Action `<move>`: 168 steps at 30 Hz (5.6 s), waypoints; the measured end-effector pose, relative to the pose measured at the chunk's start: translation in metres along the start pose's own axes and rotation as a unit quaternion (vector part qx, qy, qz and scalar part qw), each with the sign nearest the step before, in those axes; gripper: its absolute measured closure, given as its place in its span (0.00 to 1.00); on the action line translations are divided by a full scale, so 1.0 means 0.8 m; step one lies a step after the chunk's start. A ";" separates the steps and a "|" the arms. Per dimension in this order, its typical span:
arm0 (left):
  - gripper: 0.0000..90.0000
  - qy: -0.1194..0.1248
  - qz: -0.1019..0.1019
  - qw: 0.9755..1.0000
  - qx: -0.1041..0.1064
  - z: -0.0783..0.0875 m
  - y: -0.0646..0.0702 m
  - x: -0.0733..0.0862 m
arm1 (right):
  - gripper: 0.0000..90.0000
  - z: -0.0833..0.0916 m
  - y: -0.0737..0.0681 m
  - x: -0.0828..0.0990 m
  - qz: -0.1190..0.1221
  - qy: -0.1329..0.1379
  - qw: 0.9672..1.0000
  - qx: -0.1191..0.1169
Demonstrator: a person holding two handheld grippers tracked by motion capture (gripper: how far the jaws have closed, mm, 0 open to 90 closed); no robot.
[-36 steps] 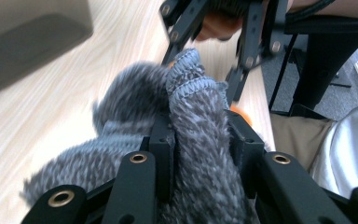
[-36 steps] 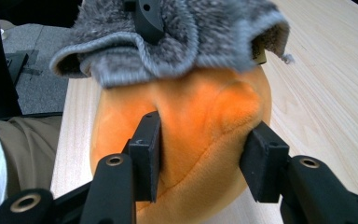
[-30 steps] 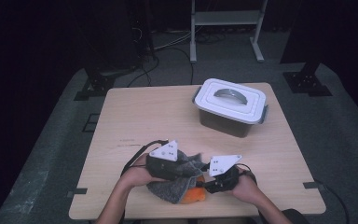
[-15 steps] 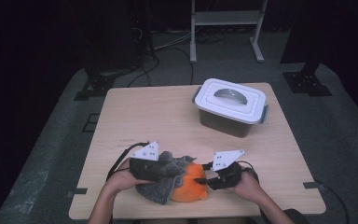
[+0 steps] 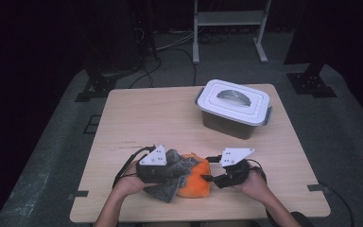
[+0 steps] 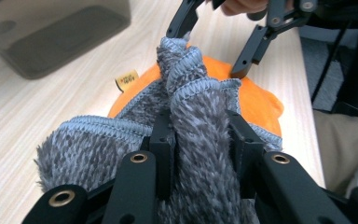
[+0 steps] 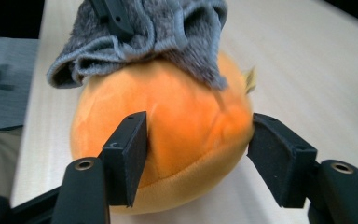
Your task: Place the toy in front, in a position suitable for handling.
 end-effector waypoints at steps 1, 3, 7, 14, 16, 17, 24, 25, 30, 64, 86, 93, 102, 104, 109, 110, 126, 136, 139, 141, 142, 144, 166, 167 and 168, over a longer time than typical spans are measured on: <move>0.75 0.000 0.000 1.000 0.000 0.000 0.000 0.000 | 0.41 0.000 0.000 0.000 0.000 0.000 1.000 0.000; 0.75 0.004 0.009 1.000 -0.008 -0.001 -0.004 0.000 | 0.43 0.008 0.001 -0.003 0.012 0.013 1.000 0.006; 0.75 0.010 0.016 1.000 -0.009 -0.003 -0.008 0.000 | 0.47 0.011 -0.011 -0.002 0.059 0.020 0.998 -0.029; 0.74 0.032 -0.026 0.997 0.069 -0.001 0.011 -0.009 | 0.66 -0.018 -0.009 -0.005 0.041 -0.001 0.999 -0.023; 0.74 0.003 -0.037 0.998 0.050 -0.008 0.012 -0.006 | 0.61 -0.019 -0.006 -0.005 0.033 -0.003 0.999 -0.022; 0.74 0.003 -0.037 0.998 0.050 -0.008 0.012 -0.006 | 0.61 -0.019 -0.006 -0.005 0.033 -0.003 0.999 -0.022; 0.74 0.022 -0.005 0.999 0.034 -0.003 0.000 0.001 | 0.44 0.001 0.016 0.001 0.053 0.006 0.998 -0.017; 0.74 0.024 -0.005 0.999 0.036 -0.003 0.000 0.002 | 0.47 0.001 0.021 0.002 0.034 0.010 0.999 -0.021; 0.73 0.026 -0.025 0.998 0.050 -0.006 0.011 -0.004 | 0.53 -0.020 0.021 -0.001 0.022 0.005 0.999 -0.045; 0.72 0.045 0.020 0.998 0.047 0.025 -0.009 0.014 | 0.59 -0.037 0.004 0.005 0.016 -0.001 0.999 -0.043; 0.72 0.024 0.017 0.996 0.084 0.027 -0.001 0.021 | 0.53 -0.026 0.008 -0.001 -0.032 -0.004 0.996 -0.084; 0.70 0.019 0.018 0.997 0.067 0.009 0.004 0.013 | 0.61 -0.021 -0.010 -0.010 0.031 0.003 0.996 -0.086; 0.73 0.009 0.002 0.997 0.075 0.007 0.009 0.012 | 0.64 -0.027 -0.010 -0.006 0.026 -0.006 0.996 -0.079; 0.73 0.011 -0.002 0.998 0.062 0.013 0.006 0.009 | 0.72 -0.027 -0.009 -0.007 0.028 -0.015 0.997 -0.064; 0.73 0.016 0.002 0.998 0.056 0.023 0.003 0.012 | 0.75 -0.024 0.010 0.002 -0.037 -0.029 0.998 -0.041; 0.73 0.019 0.002 0.998 0.064 0.022 0.005 0.013 | 0.75 -0.024 0.014 0.003 -0.047 -0.030 0.998 -0.036; 0.74 0.060 0.011 0.998 -0.005 0.025 -0.004 0.004 | 0.79 0.000 0.010 -0.015 0.025 0.009 0.999 0.030; 0.73 0.003 0.007 0.999 0.051 0.002 0.005 0.018 | 0.45 0.004 0.009 -0.017 0.007 0.036 0.999 -0.040; 0.73 0.001 0.003 0.998 0.056 0.001 0.008 0.015 | 0.46 -0.004 0.011 -0.013 -0.008 0.022 0.999 -0.049; 0.72 0.016 0.004 0.999 0.048 0.003 0.007 0.011 | 0.52 -0.010 0.008 -0.010 -0.005 0.014 0.999 -0.043; 0.73 0.026 0.007 0.999 0.048 0.004 0.006 0.009 | 0.58 -0.010 0.008 -0.010 -0.009 0.010 0.999 -0.035; 0.73 0.033 0.006 0.998 0.047 0.007 0.006 0.007 | 0.69 -0.008 0.012 -0.010 -0.027 0.007 0.999 -0.030; 0.72 0.075 0.011 0.997 0.014 0.035 -0.004 -0.006 | 0.79 0.008 -0.016 -0.032 0.060 0.040 0.997 -0.008; 0.72 0.072 0.013 0.997 0.016 0.032 -0.004 -0.004 | 0.78 0.007 -0.017 -0.031 0.069 0.038 0.997 -0.012; 0.72 0.062 0.013 0.998 0.021 0.027 -0.004 -0.002 | 0.76 0.006 -0.017 -0.029 0.073 0.037 0.996 -0.023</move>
Point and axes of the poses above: each handheld gripper's, and its own axes: z roughly backward along the jaws, x roughly out of its underside, y roughly to its right, the point moved 2 cm from there along -z, roughly forward along the jaws, and after that the axes turned 1 degree about z, right-handed, at the moved point
